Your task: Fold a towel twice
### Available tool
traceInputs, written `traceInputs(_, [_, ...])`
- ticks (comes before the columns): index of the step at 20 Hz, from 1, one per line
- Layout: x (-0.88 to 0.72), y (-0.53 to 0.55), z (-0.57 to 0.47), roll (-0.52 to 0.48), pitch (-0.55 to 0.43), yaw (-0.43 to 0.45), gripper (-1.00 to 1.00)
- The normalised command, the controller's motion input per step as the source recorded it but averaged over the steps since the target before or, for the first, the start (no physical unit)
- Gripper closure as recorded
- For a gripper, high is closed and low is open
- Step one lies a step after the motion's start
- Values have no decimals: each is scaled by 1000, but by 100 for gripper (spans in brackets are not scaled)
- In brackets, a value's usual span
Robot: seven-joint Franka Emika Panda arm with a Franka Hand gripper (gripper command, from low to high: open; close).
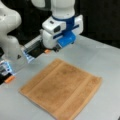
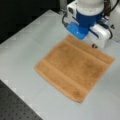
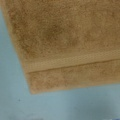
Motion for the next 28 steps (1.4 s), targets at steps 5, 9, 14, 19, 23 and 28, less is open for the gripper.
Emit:
traceInputs(5, [486, 232, 6, -61, 159, -318, -100])
traceInputs(9, [412, 168, 14, -39, 147, -305, -100])
traceInputs(14, [446, 235, -16, -25, 171, -195, -100])
traceInputs(19, [488, 284, -15, -78, 147, -109, -100])
traceInputs(23, [506, 237, -42, -111, 185, -26, -100])
traceInputs(28, [497, 168, -73, -159, 193, -6, -100])
